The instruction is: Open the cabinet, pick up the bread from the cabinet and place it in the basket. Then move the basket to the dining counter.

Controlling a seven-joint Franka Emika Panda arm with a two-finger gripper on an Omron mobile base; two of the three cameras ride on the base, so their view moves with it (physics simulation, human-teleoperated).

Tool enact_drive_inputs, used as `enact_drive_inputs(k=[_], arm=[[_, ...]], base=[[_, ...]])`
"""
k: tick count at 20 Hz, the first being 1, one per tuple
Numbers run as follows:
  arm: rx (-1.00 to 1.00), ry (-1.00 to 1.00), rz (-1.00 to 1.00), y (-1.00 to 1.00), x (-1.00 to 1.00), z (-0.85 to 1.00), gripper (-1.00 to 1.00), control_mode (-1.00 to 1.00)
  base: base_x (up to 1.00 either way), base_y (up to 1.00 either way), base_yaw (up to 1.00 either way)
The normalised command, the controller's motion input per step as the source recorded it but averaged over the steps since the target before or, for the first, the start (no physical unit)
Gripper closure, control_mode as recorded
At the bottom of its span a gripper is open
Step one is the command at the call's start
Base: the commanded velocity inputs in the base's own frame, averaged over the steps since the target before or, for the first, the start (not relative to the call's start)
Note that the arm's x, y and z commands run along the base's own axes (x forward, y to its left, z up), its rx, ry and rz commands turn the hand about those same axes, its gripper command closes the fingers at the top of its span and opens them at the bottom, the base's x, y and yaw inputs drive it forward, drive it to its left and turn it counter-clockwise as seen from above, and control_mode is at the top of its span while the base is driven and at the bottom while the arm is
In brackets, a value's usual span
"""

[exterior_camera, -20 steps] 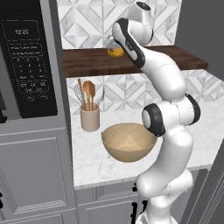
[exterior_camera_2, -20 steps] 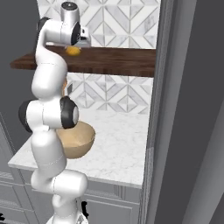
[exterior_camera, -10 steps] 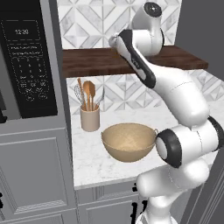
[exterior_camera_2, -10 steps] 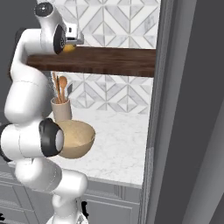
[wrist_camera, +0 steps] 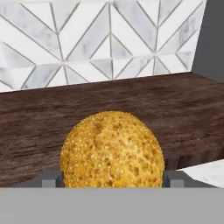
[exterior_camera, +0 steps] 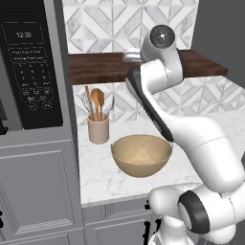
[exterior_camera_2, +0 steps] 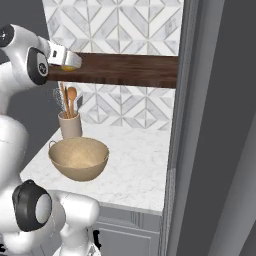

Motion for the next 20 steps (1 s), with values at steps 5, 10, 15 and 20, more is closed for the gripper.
enact_drive_inputs(k=[5,10,15,20], arm=[[0.09,0.08,-0.26,0.00,-1.00,0.19,1.00,-1.00],[0.01,0.11,-0.04,0.02,-1.00,-0.05,1.00,-1.00],[0.00,0.09,0.03,0.01,-0.99,-0.24,1.00,-1.00],[0.00,0.10,0.08,0.00,-0.58,-0.63,1.00,-1.00]], base=[[0.00,0.00,0.00],[0.00,0.00,0.00],[0.00,0.00,0.00],[0.00,0.00,0.00]])
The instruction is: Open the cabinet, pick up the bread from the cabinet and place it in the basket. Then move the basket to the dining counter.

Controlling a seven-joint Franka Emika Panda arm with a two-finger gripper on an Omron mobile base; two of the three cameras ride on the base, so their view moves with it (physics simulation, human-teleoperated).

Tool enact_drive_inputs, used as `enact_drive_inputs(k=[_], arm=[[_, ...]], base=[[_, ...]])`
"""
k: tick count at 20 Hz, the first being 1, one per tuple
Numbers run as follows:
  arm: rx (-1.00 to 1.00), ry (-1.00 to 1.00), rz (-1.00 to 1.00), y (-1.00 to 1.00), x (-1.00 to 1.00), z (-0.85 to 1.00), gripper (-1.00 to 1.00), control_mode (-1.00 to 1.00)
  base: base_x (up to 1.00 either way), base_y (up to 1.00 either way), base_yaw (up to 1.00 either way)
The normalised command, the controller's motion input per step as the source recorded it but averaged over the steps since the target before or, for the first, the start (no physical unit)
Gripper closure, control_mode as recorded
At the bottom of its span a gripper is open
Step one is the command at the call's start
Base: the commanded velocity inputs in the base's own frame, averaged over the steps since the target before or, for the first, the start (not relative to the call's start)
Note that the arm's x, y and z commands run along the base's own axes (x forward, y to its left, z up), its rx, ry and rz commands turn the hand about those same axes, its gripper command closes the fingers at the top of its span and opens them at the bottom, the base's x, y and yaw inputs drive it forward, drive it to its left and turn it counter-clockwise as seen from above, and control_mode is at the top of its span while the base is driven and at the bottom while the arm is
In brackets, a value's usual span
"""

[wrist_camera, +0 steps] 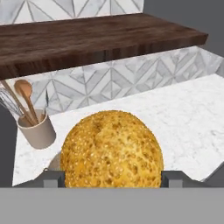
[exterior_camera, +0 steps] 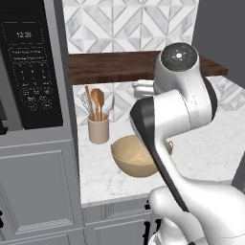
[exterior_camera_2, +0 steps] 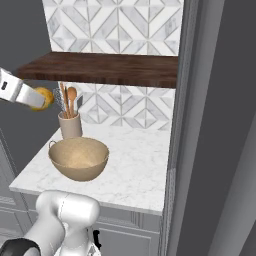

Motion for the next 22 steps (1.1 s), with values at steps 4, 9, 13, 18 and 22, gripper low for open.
enact_drive_inputs(k=[4,9,13,18,22], arm=[[0.00,0.18,0.08,0.00,-0.09,-0.77,1.00,-1.00],[0.00,0.26,0.08,0.00,0.01,-0.83,1.00,-1.00],[0.00,0.28,0.11,0.00,0.33,-0.76,1.00,-1.00],[0.00,0.28,0.09,0.00,0.57,-0.70,1.00,-1.00],[0.00,0.28,0.01,0.00,0.62,-0.68,1.00,-1.00]], base=[[0.00,0.00,0.00],[0.00,0.00,0.00],[0.00,0.00,0.00],[0.00,0.00,0.00],[0.00,0.00,0.00]])
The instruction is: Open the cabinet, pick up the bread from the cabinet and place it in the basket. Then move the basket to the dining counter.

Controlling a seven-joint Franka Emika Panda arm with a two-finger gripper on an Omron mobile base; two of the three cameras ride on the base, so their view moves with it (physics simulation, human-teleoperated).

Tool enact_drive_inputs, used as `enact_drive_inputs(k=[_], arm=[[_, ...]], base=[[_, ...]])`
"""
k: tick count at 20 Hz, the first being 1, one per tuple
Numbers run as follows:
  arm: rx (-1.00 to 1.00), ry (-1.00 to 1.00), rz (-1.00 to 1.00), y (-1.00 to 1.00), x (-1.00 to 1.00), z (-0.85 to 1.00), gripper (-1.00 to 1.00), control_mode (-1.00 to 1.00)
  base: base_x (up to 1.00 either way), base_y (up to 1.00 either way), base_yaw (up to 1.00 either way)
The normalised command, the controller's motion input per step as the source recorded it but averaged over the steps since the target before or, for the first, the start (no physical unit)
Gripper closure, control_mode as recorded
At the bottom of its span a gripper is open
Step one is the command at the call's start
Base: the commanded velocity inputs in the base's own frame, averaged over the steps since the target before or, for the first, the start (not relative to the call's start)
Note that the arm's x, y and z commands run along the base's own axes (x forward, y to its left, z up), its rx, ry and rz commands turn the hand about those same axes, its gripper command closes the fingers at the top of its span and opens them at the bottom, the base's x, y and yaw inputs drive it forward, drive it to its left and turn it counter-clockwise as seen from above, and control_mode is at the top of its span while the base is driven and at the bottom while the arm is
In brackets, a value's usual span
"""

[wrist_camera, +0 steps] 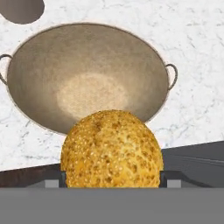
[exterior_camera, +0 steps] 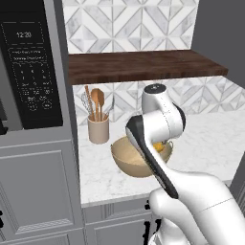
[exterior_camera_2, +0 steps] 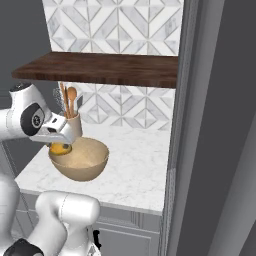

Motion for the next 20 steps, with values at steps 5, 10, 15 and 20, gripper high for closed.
enact_drive_inputs(k=[5,10,15,20], arm=[[0.00,0.20,0.00,0.00,0.69,-0.63,1.00,-1.00],[0.00,0.06,0.00,0.00,0.62,-0.40,1.00,-1.00],[0.00,0.08,0.00,0.00,0.41,-0.62,1.00,-1.00],[0.00,0.06,0.00,0.02,0.11,-0.68,1.00,-1.00]], base=[[0.00,0.00,0.00],[0.00,0.00,0.00],[0.00,0.00,0.00],[0.00,0.00,0.00]])
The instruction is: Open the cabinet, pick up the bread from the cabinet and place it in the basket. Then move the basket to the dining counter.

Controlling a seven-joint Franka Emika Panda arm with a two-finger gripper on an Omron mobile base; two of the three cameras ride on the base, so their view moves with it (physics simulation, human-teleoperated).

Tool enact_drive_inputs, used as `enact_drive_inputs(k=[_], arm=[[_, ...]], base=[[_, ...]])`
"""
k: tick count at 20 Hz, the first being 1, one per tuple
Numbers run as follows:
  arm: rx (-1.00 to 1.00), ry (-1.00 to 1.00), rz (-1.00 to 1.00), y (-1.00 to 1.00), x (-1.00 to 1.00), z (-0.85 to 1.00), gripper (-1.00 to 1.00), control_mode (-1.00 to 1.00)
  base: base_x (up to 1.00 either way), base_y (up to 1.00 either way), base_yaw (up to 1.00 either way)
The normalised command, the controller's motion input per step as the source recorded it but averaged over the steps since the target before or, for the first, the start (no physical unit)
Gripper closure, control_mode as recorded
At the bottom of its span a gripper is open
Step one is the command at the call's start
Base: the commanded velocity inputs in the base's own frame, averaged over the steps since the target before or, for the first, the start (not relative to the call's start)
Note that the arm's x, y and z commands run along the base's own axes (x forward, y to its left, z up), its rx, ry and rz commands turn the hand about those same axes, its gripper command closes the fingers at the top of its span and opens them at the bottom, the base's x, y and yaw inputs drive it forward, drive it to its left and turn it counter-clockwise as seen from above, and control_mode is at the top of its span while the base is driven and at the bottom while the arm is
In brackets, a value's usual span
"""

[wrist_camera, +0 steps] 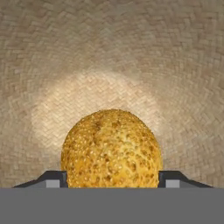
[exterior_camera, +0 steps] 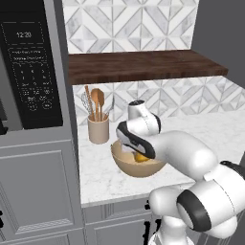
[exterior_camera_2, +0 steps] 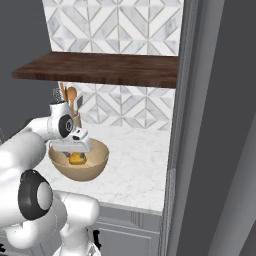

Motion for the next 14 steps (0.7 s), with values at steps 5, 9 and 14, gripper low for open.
enact_drive_inputs(k=[5,9,14], arm=[[0.03,0.05,0.00,0.00,0.07,-0.27,1.00,-1.00],[0.00,0.01,0.00,0.00,0.00,-0.25,-1.00,-1.00],[0.00,0.00,0.00,0.00,0.00,-0.06,-1.00,-1.00]], base=[[0.00,0.00,0.00],[0.00,0.00,0.00],[0.00,0.00,0.00]])
